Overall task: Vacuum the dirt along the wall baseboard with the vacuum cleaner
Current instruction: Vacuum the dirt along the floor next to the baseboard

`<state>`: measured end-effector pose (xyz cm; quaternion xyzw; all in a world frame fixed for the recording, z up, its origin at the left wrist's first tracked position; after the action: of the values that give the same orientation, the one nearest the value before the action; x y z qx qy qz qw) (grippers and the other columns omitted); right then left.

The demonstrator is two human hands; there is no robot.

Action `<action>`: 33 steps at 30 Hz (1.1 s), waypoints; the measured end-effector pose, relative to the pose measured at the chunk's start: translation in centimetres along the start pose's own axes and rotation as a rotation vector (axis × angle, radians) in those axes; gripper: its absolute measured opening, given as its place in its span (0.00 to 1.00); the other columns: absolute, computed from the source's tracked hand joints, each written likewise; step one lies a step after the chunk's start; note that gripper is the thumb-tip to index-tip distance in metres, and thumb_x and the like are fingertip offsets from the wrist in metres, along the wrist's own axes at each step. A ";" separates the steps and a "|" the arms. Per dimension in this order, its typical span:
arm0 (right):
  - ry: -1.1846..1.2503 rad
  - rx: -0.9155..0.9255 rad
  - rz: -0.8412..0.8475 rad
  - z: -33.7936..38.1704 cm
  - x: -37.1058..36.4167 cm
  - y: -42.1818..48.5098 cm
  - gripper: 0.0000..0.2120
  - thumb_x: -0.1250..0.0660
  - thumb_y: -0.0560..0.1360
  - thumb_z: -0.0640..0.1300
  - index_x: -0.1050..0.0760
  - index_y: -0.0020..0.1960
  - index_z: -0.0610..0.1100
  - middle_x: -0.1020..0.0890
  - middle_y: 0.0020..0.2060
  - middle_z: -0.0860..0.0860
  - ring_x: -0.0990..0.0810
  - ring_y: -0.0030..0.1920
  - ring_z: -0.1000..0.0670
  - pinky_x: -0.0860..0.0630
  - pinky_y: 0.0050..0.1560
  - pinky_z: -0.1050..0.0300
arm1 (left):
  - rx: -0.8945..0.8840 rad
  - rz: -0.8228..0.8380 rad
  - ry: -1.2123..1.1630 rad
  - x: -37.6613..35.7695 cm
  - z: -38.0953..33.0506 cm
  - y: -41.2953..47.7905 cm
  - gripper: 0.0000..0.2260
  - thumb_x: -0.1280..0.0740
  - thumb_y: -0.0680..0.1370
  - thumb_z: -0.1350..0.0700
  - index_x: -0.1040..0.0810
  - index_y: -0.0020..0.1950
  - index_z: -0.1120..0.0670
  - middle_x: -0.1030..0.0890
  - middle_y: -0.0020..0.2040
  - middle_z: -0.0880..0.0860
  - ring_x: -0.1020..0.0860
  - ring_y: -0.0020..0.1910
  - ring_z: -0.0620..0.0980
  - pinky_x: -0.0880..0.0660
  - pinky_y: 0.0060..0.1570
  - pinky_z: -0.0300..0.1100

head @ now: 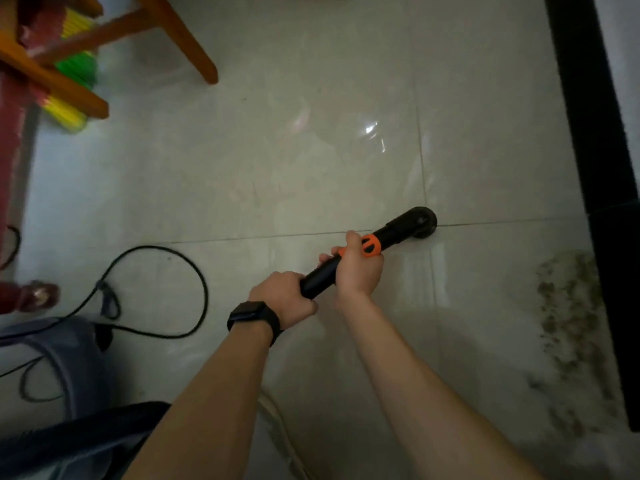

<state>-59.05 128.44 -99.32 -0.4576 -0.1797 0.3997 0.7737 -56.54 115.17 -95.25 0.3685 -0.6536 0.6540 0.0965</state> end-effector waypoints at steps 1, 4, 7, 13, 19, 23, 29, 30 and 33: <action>0.030 0.029 -0.024 0.7 0.4 0.8 0.18 0.30 0.76 0.45 0.28 0.60 0.35 0.18 0.31 0.47 0.15 0.29 0.43 0.15 0.39 0.40 | -0.061 -0.017 0.032 -0.1 -1.0 1.0 0.05 0.33 0.67 0.48 0.27 0.38 0.45 0.21 0.35 0.47 0.22 0.33 0.48 0.31 0.30 0.38; 0.136 0.126 -0.118 2.8 2.0 3.4 0.16 0.28 0.74 0.46 0.26 0.56 0.37 0.18 0.28 0.47 0.16 0.28 0.42 0.18 0.31 0.48 | -0.251 -0.066 0.154 -0.1 -4.5 4.2 0.06 0.33 0.69 0.47 0.29 0.37 0.45 0.23 0.34 0.46 0.24 0.31 0.47 0.33 0.29 0.38; 0.265 0.191 -0.196 5.0 3.9 5.5 0.11 0.27 0.74 0.45 0.25 0.48 0.39 0.20 0.27 0.46 0.19 0.25 0.44 0.21 0.29 0.51 | -0.450 -0.114 0.270 -0.3 -8.2 6.9 0.08 0.34 0.71 0.45 0.31 0.41 0.44 0.26 0.34 0.45 0.25 0.32 0.48 0.35 0.29 0.39; 0.412 0.163 -0.148 7.9 8.7 6.2 0.11 0.24 0.76 0.46 0.23 0.50 0.40 0.19 0.31 0.48 0.18 0.30 0.47 0.18 0.37 0.51 | -0.721 -0.154 0.422 -1.8 -14.6 6.9 0.11 0.35 0.73 0.45 0.33 0.50 0.47 0.24 0.39 0.48 0.25 0.36 0.52 0.32 0.31 0.42; 0.355 0.117 -0.067 5.6 11.8 3.3 0.11 0.26 0.78 0.47 0.22 0.55 0.42 0.18 0.38 0.48 0.17 0.35 0.49 0.19 0.42 0.52 | -0.617 0.148 0.411 -5.6 -13.8 4.4 0.13 0.29 0.69 0.44 0.27 0.48 0.45 0.21 0.43 0.48 0.22 0.38 0.47 0.23 0.37 0.41; 0.481 0.151 -0.119 2.9 12.7 2.1 0.12 0.26 0.78 0.49 0.25 0.50 0.42 0.22 0.34 0.49 0.21 0.30 0.50 0.21 0.37 0.52 | -0.589 0.212 0.479 -6.9 -13.6 3.0 0.13 0.24 0.67 0.47 0.29 0.39 0.43 0.22 0.38 0.47 0.25 0.34 0.43 0.31 0.28 0.36; 0.494 0.174 -0.158 -1.7 13.5 1.1 0.17 0.29 0.79 0.57 0.26 0.45 0.44 0.23 0.29 0.52 0.24 0.26 0.51 0.22 0.32 0.55 | -0.516 0.142 0.410 -9.3 -9.7 1.3 0.10 0.27 0.69 0.49 0.29 0.37 0.43 0.24 0.34 0.44 0.26 0.31 0.42 0.35 0.26 0.34; 0.491 0.184 -0.179 -2.2 13.8 1.0 0.17 0.30 0.79 0.58 0.27 0.46 0.44 0.23 0.28 0.52 0.24 0.25 0.52 0.23 0.31 0.55 | -0.512 0.132 0.397 -9.6 -9.3 1.0 0.10 0.27 0.69 0.49 0.29 0.37 0.43 0.24 0.34 0.44 0.26 0.30 0.41 0.35 0.26 0.34; 0.467 0.209 -0.257 -2.6 14.8 0.8 0.19 0.32 0.80 0.60 0.28 0.53 0.43 0.22 0.31 0.51 0.25 0.25 0.53 0.23 0.31 0.55 | -0.512 0.137 0.375 -10.9 -8.1 0.1 0.09 0.29 0.69 0.52 0.29 0.40 0.43 0.24 0.36 0.43 0.27 0.32 0.41 0.34 0.28 0.34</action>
<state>-48.62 138.81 -102.65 -0.4284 -0.0109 0.1984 0.8815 -51.72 126.49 -100.95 0.1606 -0.7910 0.5298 0.2606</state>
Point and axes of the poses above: each hand's wrist, its own y-axis towards the middle knuckle, its own x-axis out of the back of the hand, z = x × y, the point moved 6 cm from there along y, towards the middle knuckle
